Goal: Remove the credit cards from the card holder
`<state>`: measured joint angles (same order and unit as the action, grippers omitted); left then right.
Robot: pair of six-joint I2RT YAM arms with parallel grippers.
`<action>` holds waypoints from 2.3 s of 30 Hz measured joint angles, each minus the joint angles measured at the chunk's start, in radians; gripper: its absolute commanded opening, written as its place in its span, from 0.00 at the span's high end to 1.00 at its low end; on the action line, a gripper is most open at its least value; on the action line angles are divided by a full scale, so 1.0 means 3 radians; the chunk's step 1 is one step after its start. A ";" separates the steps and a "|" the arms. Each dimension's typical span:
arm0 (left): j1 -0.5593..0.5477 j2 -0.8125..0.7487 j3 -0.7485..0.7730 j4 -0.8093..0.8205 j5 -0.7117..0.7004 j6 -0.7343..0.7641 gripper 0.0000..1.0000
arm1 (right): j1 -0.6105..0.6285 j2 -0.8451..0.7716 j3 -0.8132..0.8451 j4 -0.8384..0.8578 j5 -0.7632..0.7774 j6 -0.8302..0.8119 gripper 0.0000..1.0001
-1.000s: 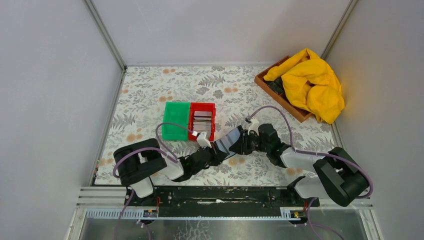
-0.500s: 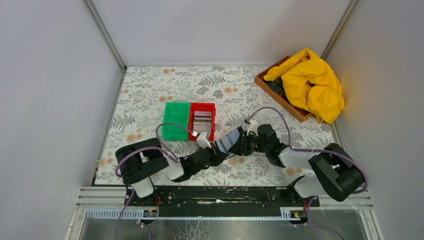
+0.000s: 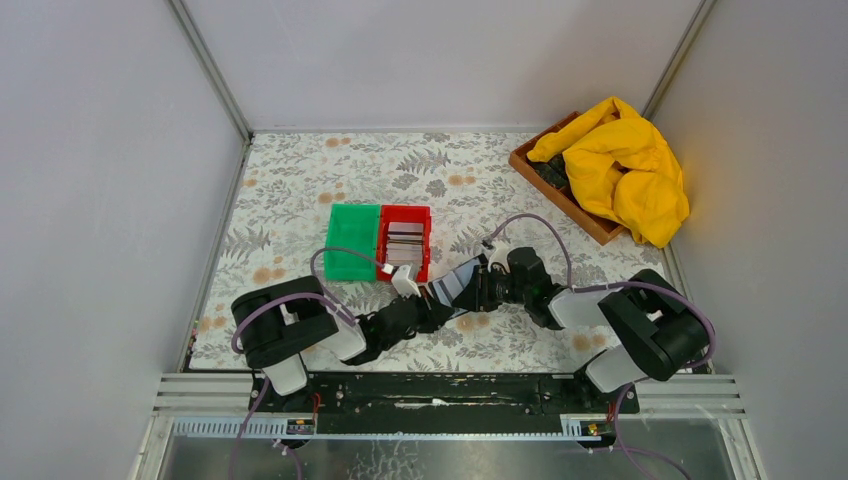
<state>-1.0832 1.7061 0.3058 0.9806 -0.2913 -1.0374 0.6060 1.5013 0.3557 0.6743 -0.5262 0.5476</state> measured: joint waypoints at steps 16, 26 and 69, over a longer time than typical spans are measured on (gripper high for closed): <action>0.0014 0.0009 -0.0001 0.0032 0.0075 -0.0014 0.97 | 0.0043 -0.0526 0.0125 -0.0853 0.0159 -0.0256 0.68; 0.0014 0.0032 -0.0015 0.0070 0.0075 -0.0028 0.97 | -0.0050 -0.0721 0.0125 -0.1114 0.0212 -0.0317 0.68; 0.0042 -0.1100 0.0100 -0.0624 0.0622 0.0366 0.31 | -0.0308 -0.2752 0.0202 -0.2513 0.0710 -0.0497 1.00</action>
<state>-1.0706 1.3762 0.3359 0.7933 -0.1047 -0.9276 0.5137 0.6758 0.4164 -0.0795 -0.3134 0.3985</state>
